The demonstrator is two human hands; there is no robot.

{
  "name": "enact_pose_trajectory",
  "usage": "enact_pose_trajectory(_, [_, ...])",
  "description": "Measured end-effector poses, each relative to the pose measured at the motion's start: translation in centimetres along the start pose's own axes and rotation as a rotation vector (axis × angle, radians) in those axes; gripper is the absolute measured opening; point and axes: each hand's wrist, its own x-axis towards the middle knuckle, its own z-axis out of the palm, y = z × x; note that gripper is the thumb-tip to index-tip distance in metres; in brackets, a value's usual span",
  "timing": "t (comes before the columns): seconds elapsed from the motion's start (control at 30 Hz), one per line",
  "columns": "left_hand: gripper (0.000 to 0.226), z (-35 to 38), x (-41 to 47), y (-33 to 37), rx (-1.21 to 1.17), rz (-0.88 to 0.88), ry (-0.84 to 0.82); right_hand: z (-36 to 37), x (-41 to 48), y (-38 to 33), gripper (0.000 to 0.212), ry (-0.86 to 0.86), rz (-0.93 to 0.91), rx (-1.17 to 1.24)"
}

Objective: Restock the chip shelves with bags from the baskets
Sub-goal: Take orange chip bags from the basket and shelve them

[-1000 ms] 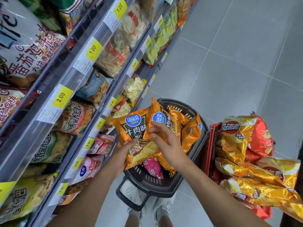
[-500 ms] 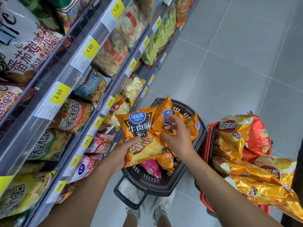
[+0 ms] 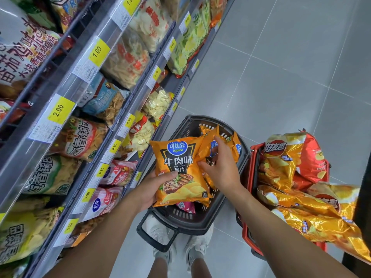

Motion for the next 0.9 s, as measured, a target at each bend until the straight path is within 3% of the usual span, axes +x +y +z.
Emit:
enact_pose_trajectory(0.17, [0.057, 0.0, -0.6, 0.8, 0.049, -0.018, 0.002, -1.2, 0.3, 1.4, 0.056, 0.018, -0.167, -0.155])
enact_pose_trajectory(0.3, [0.053, -0.3, -1.5, 1.6, 0.121, 0.064, 0.117, -3.3, 0.1, 1.8, 0.031, 0.009, -0.218, -0.161])
enact_pose_trajectory(0.43, [0.028, 0.2, -2.9, 2.8, 0.290, 0.230, 0.345, -7.0, 0.5, 0.5, 0.029, -0.074, -0.276, -0.179])
enact_pose_trajectory(0.53, [0.031, 0.9, -4.9, 4.2, 0.382, 0.277, 0.441, -11.2, 1.9, -2.8, 0.026, -0.220, -0.354, -0.221])
enact_pose_trajectory(0.7, [0.052, 4.2, -10.7, 7.9, 0.428, 0.264, 0.400, -17.9, 3.3, -11.7, 0.023, -0.464, -0.409, -0.237])
enact_pose_trajectory(0.8, [0.108, 5.6, -13.5, 8.3, 0.304, 0.192, 0.356, -20.0, 1.7, -16.7, 0.022, -0.419, -0.438, -0.128])
enact_pose_trajectory(0.9, [0.113, 7.6, -16.7, 8.4, 0.142, 0.149, 0.263, -20.6, -0.8, -20.0, 0.029, -0.263, -0.526, -0.075])
